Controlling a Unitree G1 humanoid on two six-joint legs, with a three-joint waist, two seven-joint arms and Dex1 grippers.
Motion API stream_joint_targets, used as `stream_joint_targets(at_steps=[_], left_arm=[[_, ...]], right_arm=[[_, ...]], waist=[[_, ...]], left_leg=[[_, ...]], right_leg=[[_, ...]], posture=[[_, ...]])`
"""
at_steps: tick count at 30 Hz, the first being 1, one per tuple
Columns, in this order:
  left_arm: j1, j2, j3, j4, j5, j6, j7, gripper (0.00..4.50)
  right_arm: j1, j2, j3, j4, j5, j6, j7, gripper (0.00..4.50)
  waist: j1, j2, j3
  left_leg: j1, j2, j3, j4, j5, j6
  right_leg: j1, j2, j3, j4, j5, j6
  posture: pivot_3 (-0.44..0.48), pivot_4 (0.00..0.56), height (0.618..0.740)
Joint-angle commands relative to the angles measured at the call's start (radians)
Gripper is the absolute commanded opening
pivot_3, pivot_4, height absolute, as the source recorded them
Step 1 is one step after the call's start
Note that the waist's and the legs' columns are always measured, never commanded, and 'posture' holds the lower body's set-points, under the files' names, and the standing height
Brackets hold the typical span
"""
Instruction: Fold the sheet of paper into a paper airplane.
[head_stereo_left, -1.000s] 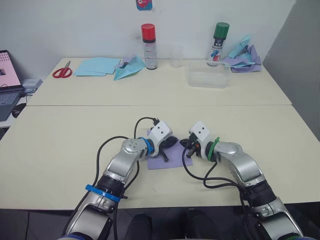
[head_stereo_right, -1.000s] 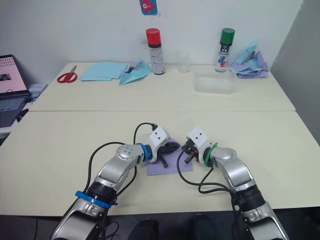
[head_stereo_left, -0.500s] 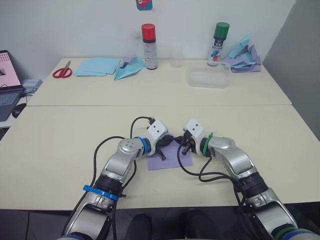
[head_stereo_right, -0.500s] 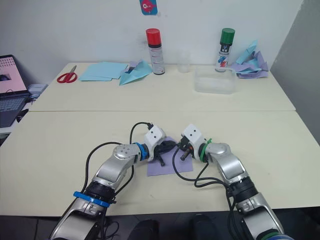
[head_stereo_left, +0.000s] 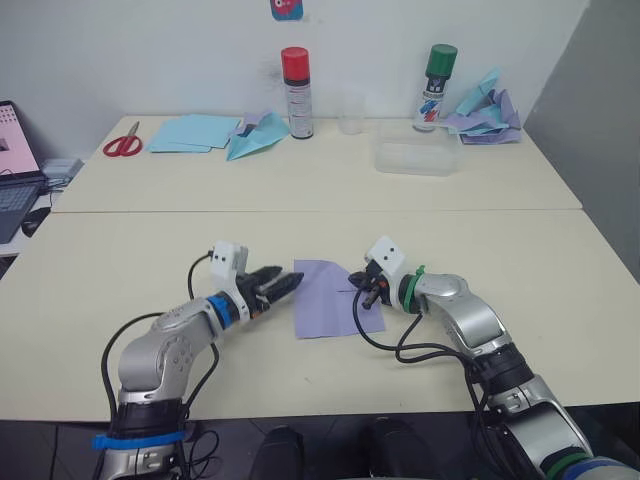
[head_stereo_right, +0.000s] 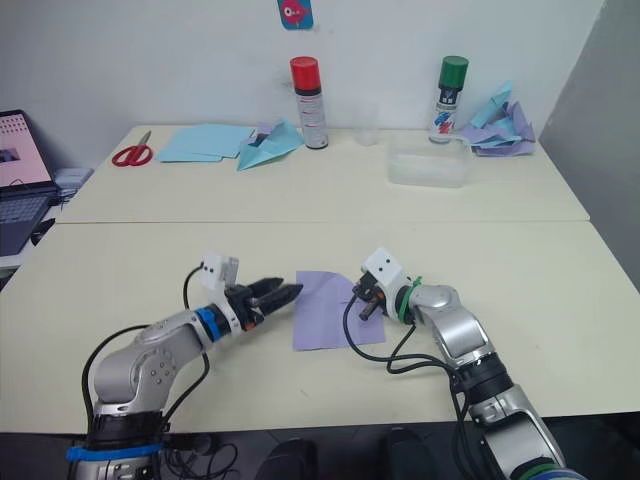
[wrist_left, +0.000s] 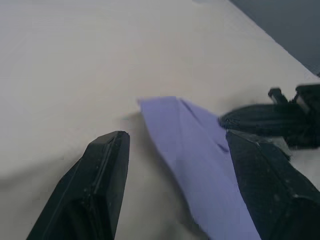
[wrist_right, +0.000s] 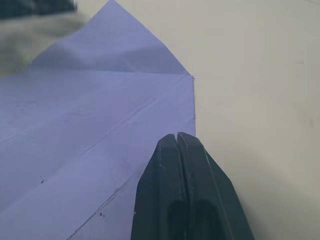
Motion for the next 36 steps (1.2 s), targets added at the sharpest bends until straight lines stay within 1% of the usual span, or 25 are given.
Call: stream_joint_targets(at_steps=[1,5,6,8,9,12,14,16,18,20,26,33,36], left_arm=[[-0.038,-0.022,-0.019,0.022,0.023,-0.055,0.025,3.27],[-0.079,-0.032,-0.051,0.087,0.052,-0.100,0.020,3.27],[-0.091,-0.034,-0.058,0.104,0.054,-0.109,0.012,3.09],[-0.106,-0.029,-0.078,0.128,0.062,-0.124,-0.007,2.66],[-0.106,-0.016,-0.099,0.130,0.069,-0.133,-0.033,2.37],[-0.103,0.010,-0.127,0.133,0.082,-0.154,-0.074,1.45],[-0.105,0.032,-0.139,0.130,0.092,-0.172,-0.099,0.76],[-0.111,0.066,-0.162,0.131,0.120,-0.207,-0.131,0.11],[-0.122,0.094,-0.180,0.145,0.150,-0.246,-0.154,0.05],[-0.139,0.138,-0.225,0.174,0.218,-0.322,-0.183,0.05],[-0.233,0.217,-0.317,0.318,0.383,-0.555,-0.241,0.05],[-0.269,0.265,-0.418,0.376,0.521,-0.746,-0.324,0.05],[-0.262,0.273,-0.429,0.364,0.542,-0.771,-0.346,0.05]], right_arm=[[0.010,0.009,0.029,0.011,-0.001,0.008,0.019,0.00],[0.013,0.007,0.029,0.008,-0.002,0.009,0.022,0.00],[0.014,0.007,0.029,0.006,-0.002,0.010,0.023,0.00],[0.016,0.006,0.029,0.001,-0.003,0.013,0.024,0.00],[0.016,0.006,0.028,-0.002,-0.002,0.016,0.024,0.00],[0.014,0.007,0.026,-0.012,0.001,0.021,0.024,0.00],[0.012,0.009,0.022,-0.016,0.003,0.022,0.023,0.00],[0.011,0.012,0.016,-0.022,0.008,0.025,0.020,0.00],[0.012,0.013,0.012,-0.030,0.013,0.030,0.021,0.00],[0.014,0.014,0.012,-0.041,0.015,0.037,0.022,0.00],[0.012,0.024,0.010,-0.068,0.024,0.064,0.027,0.00],[0.011,0.034,0.010,-0.064,0.033,0.075,0.015,0.00],[0.013,0.032,0.004,-0.064,0.036,0.076,0.010,0.00]], waist=[[0.001,0.000,0.000],[0.000,0.000,0.000],[0.000,0.000,0.000],[0.000,0.000,0.000],[0.000,0.000,0.000],[0.000,0.000,0.000],[0.000,0.000,0.000],[0.000,0.000,0.000],[0.000,0.000,0.000],[0.000,0.000,0.000],[0.002,0.000,0.001],[0.002,0.000,0.001],[0.002,0.000,0.001]], left_leg=[[0.000,0.000,0.000,0.000,0.000,0.000],[0.000,0.000,0.000,0.000,0.000,0.000],[0.000,0.000,0.001,0.000,0.000,0.000],[0.000,0.000,0.001,0.000,0.000,0.000],[0.000,0.000,0.001,0.000,0.000,0.000],[0.000,0.000,0.001,0.000,0.000,0.000],[0.000,0.000,0.001,0.000,0.000,0.000],[0.000,0.000,0.001,0.000,0.000,0.000],[-0.001,0.000,0.001,0.000,0.000,0.000],[-0.001,0.000,0.001,-0.001,0.000,0.000],[-0.002,0.000,0.001,-0.001,0.000,0.000],[-0.003,0.000,0.003,-0.001,0.000,0.000],[-0.003,0.000,0.003,-0.001,0.000,0.000]], right_leg=[[0.000,0.000,0.001,0.000,0.000,0.000],[0.000,0.000,0.001,0.000,0.000,0.000],[0.000,0.000,0.001,0.000,0.000,0.000],[0.000,0.001,0.002,0.000,0.000,0.000],[0.000,0.001,0.002,0.000,0.000,0.000],[0.000,0.001,0.002,-0.001,0.000,0.000],[-0.001,0.001,0.002,-0.001,0.000,0.000],[-0.001,0.001,0.002,-0.001,0.000,0.000],[-0.001,0.001,0.002,-0.001,0.000,0.000],[-0.001,0.001,0.002,-0.001,0.000,0.000],[-0.002,0.001,0.002,-0.001,0.000,0.000],[-0.003,0.000,0.003,-0.001,0.000,0.000],[-0.003,0.000,0.002,-0.001,0.000,0.000]], posture=[[0.000,0.150,0.740],[0.000,0.150,0.740],[0.000,0.150,0.740],[0.000,0.150,0.740],[0.000,0.150,0.740],[0.000,0.150,0.740],[0.000,0.150,0.740],[0.000,0.150,0.740],[0.000,0.150,0.740],[0.000,0.150,0.740],[0.000,0.150,0.740],[0.000,0.150,0.740],[0.000,0.150,0.740]])
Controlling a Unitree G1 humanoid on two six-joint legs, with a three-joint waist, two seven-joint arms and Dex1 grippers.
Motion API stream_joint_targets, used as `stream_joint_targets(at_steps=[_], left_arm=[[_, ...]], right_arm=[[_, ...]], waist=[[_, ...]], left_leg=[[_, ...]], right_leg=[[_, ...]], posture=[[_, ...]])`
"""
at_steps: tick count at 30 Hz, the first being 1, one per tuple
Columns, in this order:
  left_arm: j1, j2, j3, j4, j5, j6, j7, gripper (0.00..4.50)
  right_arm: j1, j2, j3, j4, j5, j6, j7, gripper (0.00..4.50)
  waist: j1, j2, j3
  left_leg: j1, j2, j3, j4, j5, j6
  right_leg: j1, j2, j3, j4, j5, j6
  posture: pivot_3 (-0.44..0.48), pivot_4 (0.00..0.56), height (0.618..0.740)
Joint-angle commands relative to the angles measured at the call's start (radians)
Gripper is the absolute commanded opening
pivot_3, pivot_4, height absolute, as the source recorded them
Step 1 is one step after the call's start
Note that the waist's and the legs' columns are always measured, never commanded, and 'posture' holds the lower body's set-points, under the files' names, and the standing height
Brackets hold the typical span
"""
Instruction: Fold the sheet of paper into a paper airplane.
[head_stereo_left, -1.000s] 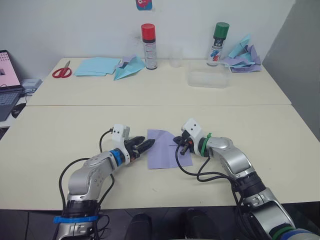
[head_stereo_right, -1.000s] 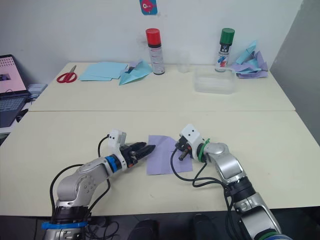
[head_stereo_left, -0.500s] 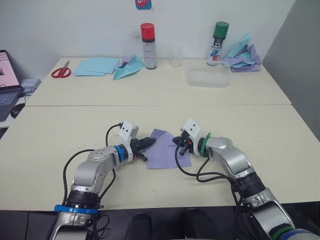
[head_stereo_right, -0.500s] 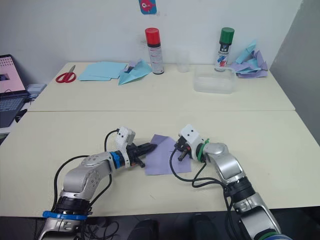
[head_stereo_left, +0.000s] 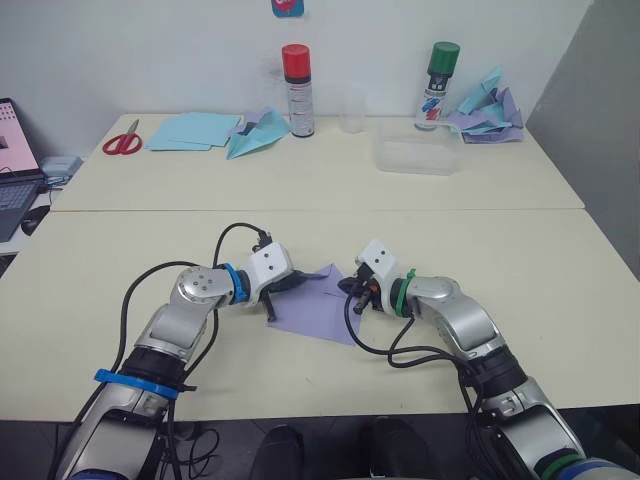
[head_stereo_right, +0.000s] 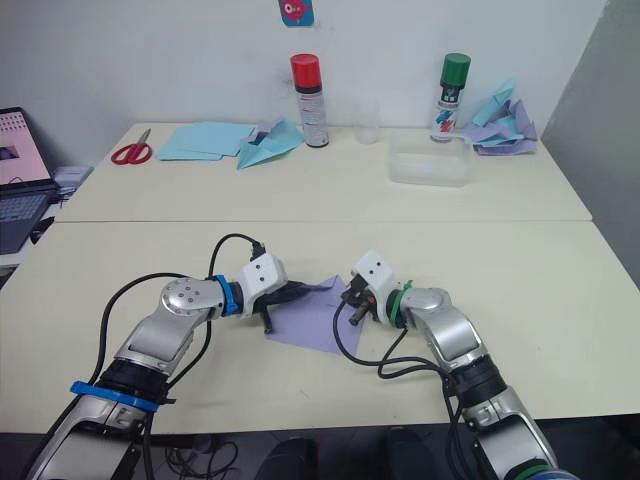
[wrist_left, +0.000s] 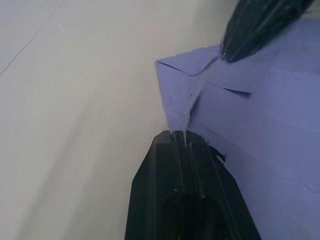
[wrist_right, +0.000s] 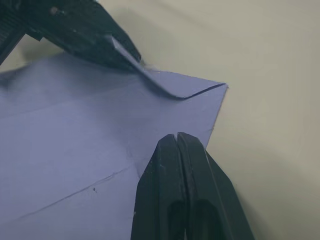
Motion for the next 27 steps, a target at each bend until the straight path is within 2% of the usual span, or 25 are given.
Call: stream_joint_targets(at_steps=[1,5,12,17,24,27], left_arm=[[0.002,0.018,-0.021,-0.018,0.034,-0.035,-0.030,0.05],[0.002,0.016,-0.028,-0.015,0.063,-0.050,-0.027,0.05],[-0.002,0.014,-0.025,0.010,0.082,-0.073,-0.030,0.05],[-0.003,0.008,-0.019,0.016,0.078,-0.067,-0.028,0.05],[-0.002,0.007,-0.015,0.014,0.082,-0.086,-0.019,0.05],[0.014,-0.001,0.020,-0.021,0.011,-0.067,-0.045,0.05]], right_arm=[[0.008,0.001,-0.001,-0.017,0.008,0.006,-0.005,0.00],[-0.005,0.019,-0.028,-0.009,0.024,-0.013,-0.018,0.00],[-0.078,0.131,-0.114,0.079,0.072,-0.058,-0.076,0.00],[-0.116,0.160,-0.068,0.226,0.026,-0.096,-0.076,0.00],[-0.124,0.156,-0.034,0.313,-0.018,-0.122,-0.089,0.00],[-0.113,0.151,-0.030,0.308,-0.021,-0.128,-0.085,0.00]], waist=[[0.000,0.000,0.000],[0.000,0.000,0.000],[0.000,0.000,0.000],[0.001,0.000,0.000],[0.000,0.000,0.000],[0.000,0.000,0.000]], left_leg=[[0.000,0.000,0.000,0.000,0.000,0.000],[0.000,0.000,0.000,0.000,0.000,0.000],[0.000,0.000,0.000,0.000,0.000,0.000],[0.000,0.000,0.000,0.000,0.000,0.000],[0.001,0.000,0.001,0.000,0.000,0.000],[0.001,0.000,0.001,0.000,0.000,0.000]], right_leg=[[0.000,0.000,0.000,0.000,0.000,0.000],[0.000,0.000,0.000,0.000,0.000,0.000],[0.000,0.000,0.000,0.000,0.000,0.000],[0.000,0.000,0.000,0.000,0.000,0.000],[0.000,0.000,0.000,0.001,0.000,0.000],[0.000,0.000,0.001,0.001,0.000,0.000]], posture=[[0.000,0.150,0.740],[0.000,0.150,0.740],[0.000,0.150,0.740],[0.000,0.150,0.740],[0.000,0.150,0.740],[0.000,0.150,0.740]])
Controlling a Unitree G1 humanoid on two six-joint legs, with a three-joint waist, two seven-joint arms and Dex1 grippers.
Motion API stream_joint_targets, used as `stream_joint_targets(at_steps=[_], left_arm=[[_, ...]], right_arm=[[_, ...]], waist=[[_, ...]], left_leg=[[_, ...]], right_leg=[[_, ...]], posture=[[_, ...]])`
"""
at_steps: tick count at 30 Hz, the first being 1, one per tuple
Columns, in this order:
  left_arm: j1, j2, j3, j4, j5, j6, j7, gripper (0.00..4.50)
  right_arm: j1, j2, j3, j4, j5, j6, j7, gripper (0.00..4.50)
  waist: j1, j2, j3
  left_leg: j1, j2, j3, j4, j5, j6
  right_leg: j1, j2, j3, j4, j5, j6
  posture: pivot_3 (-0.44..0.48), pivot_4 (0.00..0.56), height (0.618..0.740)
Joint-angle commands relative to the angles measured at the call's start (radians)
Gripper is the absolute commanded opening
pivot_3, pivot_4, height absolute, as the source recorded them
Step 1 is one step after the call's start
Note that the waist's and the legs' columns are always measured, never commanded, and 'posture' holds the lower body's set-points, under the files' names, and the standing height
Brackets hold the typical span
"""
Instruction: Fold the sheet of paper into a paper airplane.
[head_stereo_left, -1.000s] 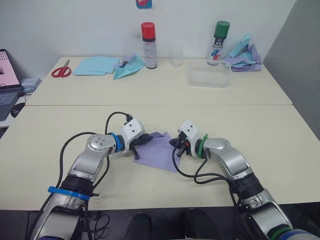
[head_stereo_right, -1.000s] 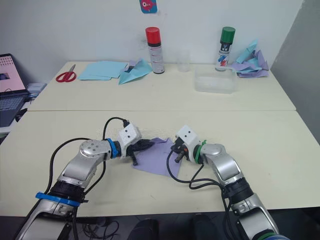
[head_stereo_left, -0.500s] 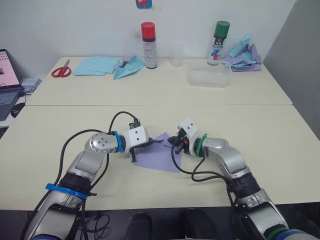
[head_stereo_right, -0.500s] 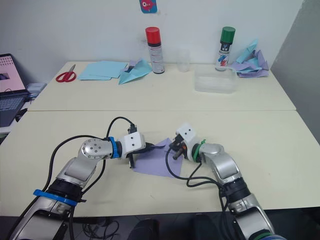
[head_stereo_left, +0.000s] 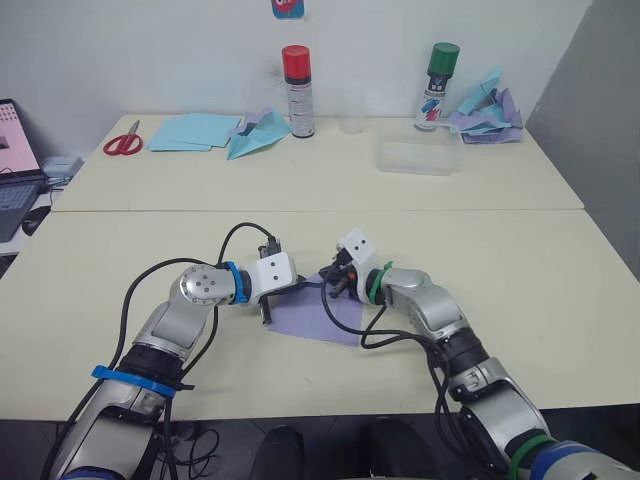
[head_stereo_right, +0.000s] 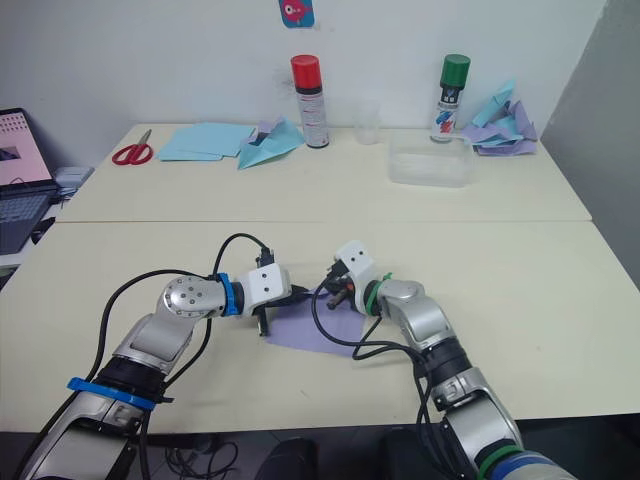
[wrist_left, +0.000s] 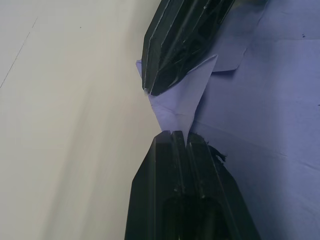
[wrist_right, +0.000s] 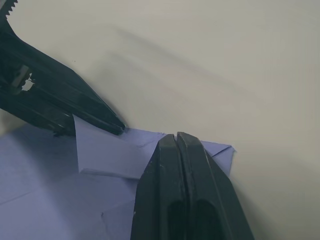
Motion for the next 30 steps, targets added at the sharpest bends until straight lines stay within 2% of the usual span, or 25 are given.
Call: stream_joint_targets(at_steps=[1,4,7,9,11,14,15,18,23,29,30], left_arm=[[0.026,-0.007,0.042,-0.051,-0.077,0.024,-0.040,0.28],[0.038,0.029,0.062,-0.090,-0.107,0.021,-0.086,1.09],[0.050,0.067,0.117,-0.139,-0.176,0.097,-0.121,1.99],[0.052,0.103,0.200,-0.166,-0.288,0.241,-0.153,2.65],[0.033,0.098,0.284,-0.154,-0.381,0.355,-0.130,3.25],[0.020,0.056,0.340,-0.149,-0.448,0.457,-0.077,4.14],[0.023,0.036,0.348,-0.155,-0.463,0.482,-0.060,4.14],[0.026,-0.052,0.362,-0.173,-0.474,0.530,0.045,3.64],[0.072,-0.162,0.292,-0.197,-0.408,0.509,0.156,2.06],[0.150,-0.211,0.217,-0.161,-0.313,0.455,0.232,0.20],[0.159,-0.212,0.209,-0.163,-0.310,0.454,0.230,0.09]], right_arm=[[0.017,-0.009,0.014,0.015,-0.021,0.001,-0.002,0.00],[0.022,-0.011,0.019,0.013,-0.022,-0.003,-0.001,0.00],[0.027,-0.009,0.020,0.005,-0.018,0.005,0.003,0.00],[0.031,-0.010,0.024,-0.007,-0.017,0.009,0.008,0.00],[0.032,-0.013,0.032,-0.015,-0.016,0.011,0.020,0.00],[0.035,-0.016,0.040,-0.024,-0.015,0.017,0.031,0.00],[0.037,-0.015,0.042,-0.027,-0.015,0.021,0.034,0.00],[0.041,-0.016,0.046,-0.034,-0.016,0.026,0.039,0.00],[0.046,-0.019,0.048,-0.041,-0.017,0.029,0.037,0.00],[0.055,-0.022,0.054,-0.058,-0.018,0.026,0.035,0.00],[0.056,-0.022,0.054,-0.061,-0.018,0.022,0.033,0.00]], waist=[[-0.001,0.000,0.000],[0.000,0.000,0.000],[0.000,0.000,0.000],[0.000,0.000,0.000],[-0.001,0.000,0.000],[0.000,0.000,0.000],[0.000,0.000,0.000],[0.002,0.000,0.000],[0.000,-0.001,0.000],[0.000,-0.001,0.000],[0.002,-0.001,0.000]], left_leg=[[0.000,0.000,0.000,0.000,0.000,0.000],[-0.001,0.000,0.000,0.000,0.000,0.000],[-0.001,0.000,0.000,0.000,0.000,0.000],[0.000,0.000,-0.001,0.000,0.000,0.000],[0.000,0.000,-0.001,0.000,0.000,0.000],[-0.001,0.000,-0.001,0.000,0.000,0.000],[-0.001,0.000,-0.001,0.000,0.000,0.000],[-0.001,-0.001,0.000,0.000,0.000,0.000],[-0.001,0.000,-0.001,0.000,0.000,0.000],[0.000,0.001,-0.001,0.000,0.000,0.000],[0.000,0.001,-0.001,0.000,0.000,0.000]], right_leg=[[0.000,0.000,0.000,0.000,0.000,0.000],[0.000,0.000,0.000,0.000,0.000,0.000],[0.000,0.000,0.000,0.000,0.000,0.000],[0.000,0.000,-0.001,0.000,0.000,0.000],[0.000,0.000,-0.001,0.000,0.000,0.000],[0.000,0.000,-0.001,-0.001,0.000,0.000],[0.000,0.000,-0.001,-0.001,0.000,0.000],[0.001,-0.001,0.000,-0.001,0.000,0.000],[0.000,-0.001,0.000,-0.001,0.000,0.000],[0.000,-0.001,0.000,-0.001,0.000,0.000],[0.001,-0.001,0.000,-0.001,0.000,0.000]], posture=[[0.000,0.150,0.740],[0.000,0.150,0.740],[0.000,0.150,0.740],[0.000,0.150,0.740],[0.000,0.150,0.740],[0.000,0.150,0.740],[0.000,0.150,0.740],[0.000,0.150,0.740],[0.000,0.150,0.740],[0.000,0.150,0.740],[0.000,0.150,0.740]])
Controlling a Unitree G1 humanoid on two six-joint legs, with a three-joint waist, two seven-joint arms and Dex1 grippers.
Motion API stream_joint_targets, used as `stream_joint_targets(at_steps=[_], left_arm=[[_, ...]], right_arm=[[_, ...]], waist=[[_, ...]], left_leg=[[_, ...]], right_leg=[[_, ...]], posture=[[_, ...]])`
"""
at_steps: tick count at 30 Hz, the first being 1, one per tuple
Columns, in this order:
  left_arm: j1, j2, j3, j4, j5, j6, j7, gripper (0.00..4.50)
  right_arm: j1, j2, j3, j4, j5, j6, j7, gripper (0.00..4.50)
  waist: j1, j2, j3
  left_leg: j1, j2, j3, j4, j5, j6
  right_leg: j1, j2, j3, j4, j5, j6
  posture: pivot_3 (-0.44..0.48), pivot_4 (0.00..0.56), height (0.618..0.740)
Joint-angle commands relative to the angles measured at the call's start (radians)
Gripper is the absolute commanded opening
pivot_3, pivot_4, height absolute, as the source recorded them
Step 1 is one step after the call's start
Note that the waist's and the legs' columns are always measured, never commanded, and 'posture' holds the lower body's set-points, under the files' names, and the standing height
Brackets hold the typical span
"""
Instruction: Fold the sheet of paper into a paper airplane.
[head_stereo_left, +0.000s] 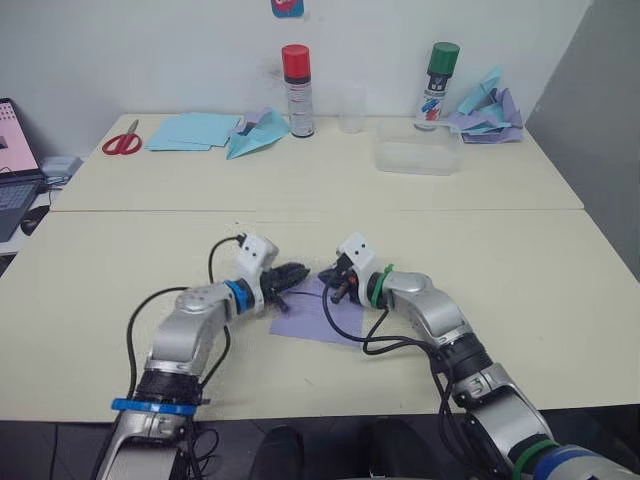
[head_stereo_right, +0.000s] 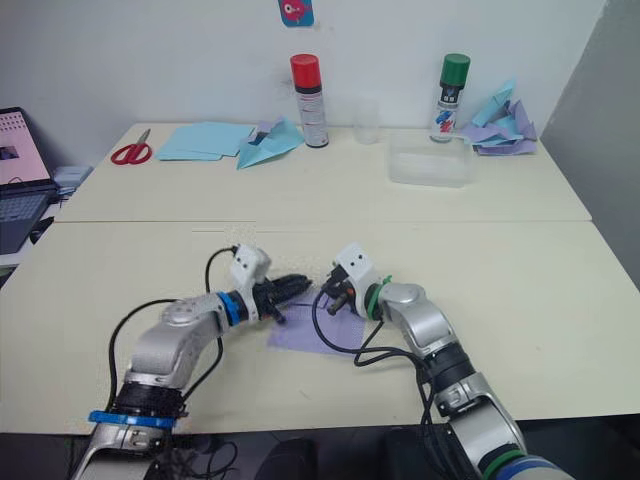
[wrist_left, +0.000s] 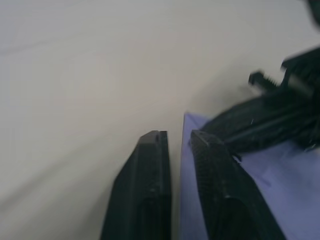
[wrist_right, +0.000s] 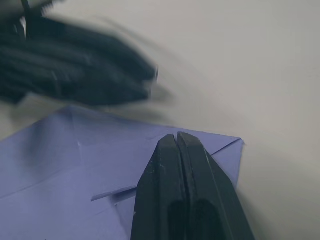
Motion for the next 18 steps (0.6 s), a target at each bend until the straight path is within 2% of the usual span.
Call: stream_joint_targets(at_steps=[1,8,11,18], left_arm=[[0.016,0.002,-0.028,-0.023,0.027,-0.020,0.002,0.09],[0.024,0.011,-0.082,0.019,0.094,-0.065,-0.002,0.09],[0.019,0.015,-0.100,0.032,0.120,-0.081,-0.003,0.09],[0.021,0.006,-0.096,0.027,0.131,-0.076,0.000,0.09]], right_arm=[[0.022,-0.002,0.019,-0.011,-0.010,0.010,0.006,0.00],[0.041,0.066,-0.008,-0.060,0.039,-0.025,-0.006,0.00],[0.031,0.090,-0.015,-0.009,0.008,-0.018,-0.061,0.00],[0.027,0.042,-0.052,0.067,-0.062,-0.037,-0.183,0.00]], waist=[[0.001,0.000,0.000],[0.002,0.000,0.000],[0.002,0.000,0.000],[0.001,0.001,-0.002]], left_leg=[[0.000,0.000,0.000,0.000,0.000,0.000],[0.000,-0.001,0.001,0.000,0.000,0.000],[0.001,-0.001,0.000,0.000,0.000,0.000],[0.005,-0.001,0.000,0.000,0.000,0.000]], right_leg=[[0.000,0.000,0.000,0.000,0.000,0.000],[0.001,0.000,0.000,0.000,0.000,0.000],[0.001,0.000,0.000,0.000,0.000,0.000],[0.003,0.000,0.000,0.001,0.001,0.000]], posture=[[0.000,0.150,0.740],[0.000,0.150,0.740],[0.000,0.150,0.740],[0.000,0.150,0.740]])
